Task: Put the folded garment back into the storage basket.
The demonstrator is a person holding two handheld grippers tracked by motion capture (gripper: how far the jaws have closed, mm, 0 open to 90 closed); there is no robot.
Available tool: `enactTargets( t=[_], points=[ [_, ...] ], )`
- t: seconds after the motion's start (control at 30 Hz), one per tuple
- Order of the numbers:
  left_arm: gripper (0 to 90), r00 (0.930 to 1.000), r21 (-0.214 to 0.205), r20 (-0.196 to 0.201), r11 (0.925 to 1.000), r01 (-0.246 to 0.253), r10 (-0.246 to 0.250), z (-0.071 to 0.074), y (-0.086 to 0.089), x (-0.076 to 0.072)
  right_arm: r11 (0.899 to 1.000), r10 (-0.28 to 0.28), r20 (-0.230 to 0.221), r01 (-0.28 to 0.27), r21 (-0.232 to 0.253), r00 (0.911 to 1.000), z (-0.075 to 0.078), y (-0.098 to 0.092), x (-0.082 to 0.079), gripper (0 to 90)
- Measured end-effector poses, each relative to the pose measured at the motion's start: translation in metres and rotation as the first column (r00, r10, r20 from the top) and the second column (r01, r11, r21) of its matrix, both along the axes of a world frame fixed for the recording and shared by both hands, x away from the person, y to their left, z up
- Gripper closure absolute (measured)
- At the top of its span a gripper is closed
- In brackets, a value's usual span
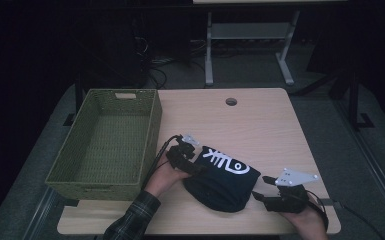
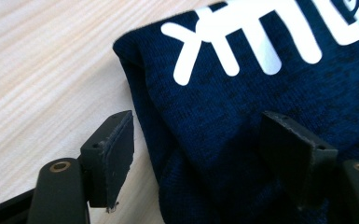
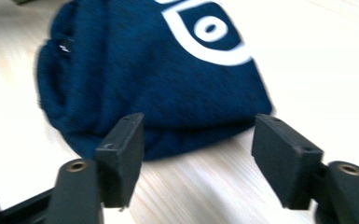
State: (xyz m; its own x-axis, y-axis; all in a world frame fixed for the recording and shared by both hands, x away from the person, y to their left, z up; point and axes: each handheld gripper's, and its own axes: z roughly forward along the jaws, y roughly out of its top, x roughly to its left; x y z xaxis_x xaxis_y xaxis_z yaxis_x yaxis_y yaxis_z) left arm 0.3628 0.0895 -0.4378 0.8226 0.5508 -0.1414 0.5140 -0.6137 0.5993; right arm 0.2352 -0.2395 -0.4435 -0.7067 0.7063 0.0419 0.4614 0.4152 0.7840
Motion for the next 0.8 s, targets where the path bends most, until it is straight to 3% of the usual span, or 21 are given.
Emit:
enactTargets(
  t=[0.33, 0.6, 0.8],
  points=[
    [20.7, 0.9999, 0.017, -0.012, 0.9998, 0.009, -0.009, -0.014, 0.001, 0.005, 0.989, -0.146, -0.046, 0.146, -0.004, 0.9883, -0.014, -0.034, 0.014, 13.6],
    [20.0, 0.9992, -0.007, -0.038, 0.9999, -0.009, 0.008, -0.021, 0.001, 0.007, 0.981, -0.193, -0.069, 0.191, -0.038, 0.9787, -0.027, -0.038, 0.024, 6.0],
    [27.5, 0.9987, -0.013, -0.043, 0.9996, 0.025, -0.025, -0.02, 0.001, 0.006, 0.975, -0.213, -0.063, 0.207, -0.085, 0.975, -0.035, -0.035, 0.032, 2.9]
  ],
)
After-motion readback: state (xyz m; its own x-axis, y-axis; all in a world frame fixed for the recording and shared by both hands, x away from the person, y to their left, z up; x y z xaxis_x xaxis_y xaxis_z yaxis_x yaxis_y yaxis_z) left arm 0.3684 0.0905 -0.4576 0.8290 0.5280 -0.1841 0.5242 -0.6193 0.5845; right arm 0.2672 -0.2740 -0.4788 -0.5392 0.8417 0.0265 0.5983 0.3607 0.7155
